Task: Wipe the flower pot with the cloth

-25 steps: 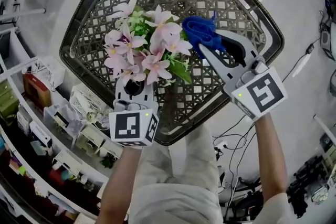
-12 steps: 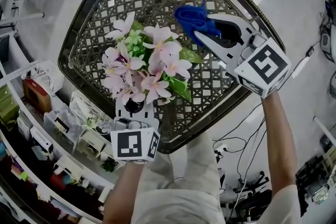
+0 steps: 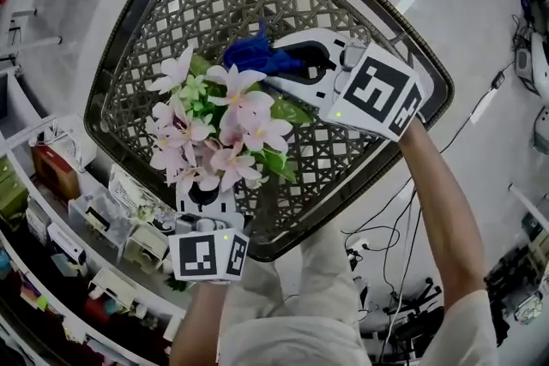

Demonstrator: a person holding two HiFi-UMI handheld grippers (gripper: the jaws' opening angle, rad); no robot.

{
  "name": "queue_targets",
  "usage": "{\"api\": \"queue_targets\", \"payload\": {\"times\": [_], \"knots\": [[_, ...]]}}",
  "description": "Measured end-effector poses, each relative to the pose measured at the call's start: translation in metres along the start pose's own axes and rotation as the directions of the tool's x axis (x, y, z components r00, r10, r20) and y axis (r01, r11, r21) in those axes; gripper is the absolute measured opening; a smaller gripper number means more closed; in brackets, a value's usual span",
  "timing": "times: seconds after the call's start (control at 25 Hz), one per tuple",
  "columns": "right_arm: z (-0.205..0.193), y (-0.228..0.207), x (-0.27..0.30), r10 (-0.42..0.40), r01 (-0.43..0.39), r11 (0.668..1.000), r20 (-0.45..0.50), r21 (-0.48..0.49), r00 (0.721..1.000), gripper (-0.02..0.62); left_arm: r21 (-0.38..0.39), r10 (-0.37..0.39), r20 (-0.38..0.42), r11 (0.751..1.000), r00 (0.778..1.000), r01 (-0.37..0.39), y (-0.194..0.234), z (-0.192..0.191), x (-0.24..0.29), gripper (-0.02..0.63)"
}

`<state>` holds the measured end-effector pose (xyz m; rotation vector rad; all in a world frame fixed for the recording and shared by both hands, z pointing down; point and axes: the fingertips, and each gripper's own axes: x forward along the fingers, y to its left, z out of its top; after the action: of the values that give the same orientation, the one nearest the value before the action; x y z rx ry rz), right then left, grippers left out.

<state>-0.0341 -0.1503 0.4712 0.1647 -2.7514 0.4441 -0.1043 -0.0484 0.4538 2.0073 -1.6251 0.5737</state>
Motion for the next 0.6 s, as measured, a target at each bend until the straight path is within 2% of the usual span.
{"api": "queue_targets", "payload": {"times": [0.2,0.6], "knots": [[-0.004,0.005,0.002,0.064,-0.064,0.998,-0.014,-0.005,0.998,0.114,-0.007,0.023,0.013,1.000,1.000,-0.023,-0.001,0.001,0.002,0.035],[-0.019,0.020,-0.017,0.002,-0.002,0.999,-0.007,0.033,1.000,0.115,-0.033,0.036,0.018,0.999,0.999,-0.035,0.001,0.000,0.002,0.035]]}}
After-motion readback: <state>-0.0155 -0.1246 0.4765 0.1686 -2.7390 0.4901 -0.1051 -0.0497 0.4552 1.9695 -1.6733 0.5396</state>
